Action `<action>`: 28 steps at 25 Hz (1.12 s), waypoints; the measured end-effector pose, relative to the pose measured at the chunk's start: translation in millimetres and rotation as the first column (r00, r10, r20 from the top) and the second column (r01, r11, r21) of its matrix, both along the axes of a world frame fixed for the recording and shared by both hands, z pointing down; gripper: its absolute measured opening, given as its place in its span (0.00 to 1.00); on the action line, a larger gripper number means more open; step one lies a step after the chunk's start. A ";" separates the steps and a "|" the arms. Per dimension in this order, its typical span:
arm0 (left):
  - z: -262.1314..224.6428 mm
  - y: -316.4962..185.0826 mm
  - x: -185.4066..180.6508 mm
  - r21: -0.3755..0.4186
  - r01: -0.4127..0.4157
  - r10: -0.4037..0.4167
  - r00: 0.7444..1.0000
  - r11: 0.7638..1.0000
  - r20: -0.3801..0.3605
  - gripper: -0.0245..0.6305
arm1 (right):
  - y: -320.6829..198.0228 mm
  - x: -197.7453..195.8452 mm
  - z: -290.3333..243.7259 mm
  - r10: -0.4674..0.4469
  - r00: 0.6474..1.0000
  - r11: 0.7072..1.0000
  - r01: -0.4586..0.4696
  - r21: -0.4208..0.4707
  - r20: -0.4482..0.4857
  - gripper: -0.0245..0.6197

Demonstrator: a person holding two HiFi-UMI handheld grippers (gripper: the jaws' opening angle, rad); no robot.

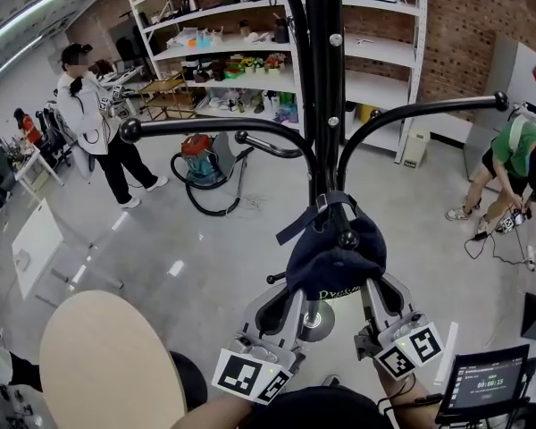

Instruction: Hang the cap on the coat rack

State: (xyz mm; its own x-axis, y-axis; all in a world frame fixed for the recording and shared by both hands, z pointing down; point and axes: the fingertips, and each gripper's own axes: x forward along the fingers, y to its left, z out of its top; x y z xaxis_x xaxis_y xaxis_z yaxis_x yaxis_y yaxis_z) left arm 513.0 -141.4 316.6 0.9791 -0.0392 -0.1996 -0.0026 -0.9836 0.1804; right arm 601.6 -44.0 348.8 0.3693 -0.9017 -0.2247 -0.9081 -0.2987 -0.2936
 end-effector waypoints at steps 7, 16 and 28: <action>21.7 -7.8 6.5 -0.089 -0.018 0.023 0.998 0.996 0.061 0.07 | 2.5 5.2 8.5 -0.008 0.999 1.000 0.008 0.000 0.040 0.08; 57.3 -18.7 -10.2 -0.197 0.043 -0.018 0.992 0.979 0.127 0.07 | 12.9 0.6 23.8 0.007 0.996 1.000 -0.006 -0.009 0.089 0.08; 99.9 6.3 -33.7 -0.246 -0.005 0.061 0.974 0.969 0.220 0.07 | 33.6 -32.8 52.9 0.037 0.993 0.995 -0.025 -0.101 0.112 0.08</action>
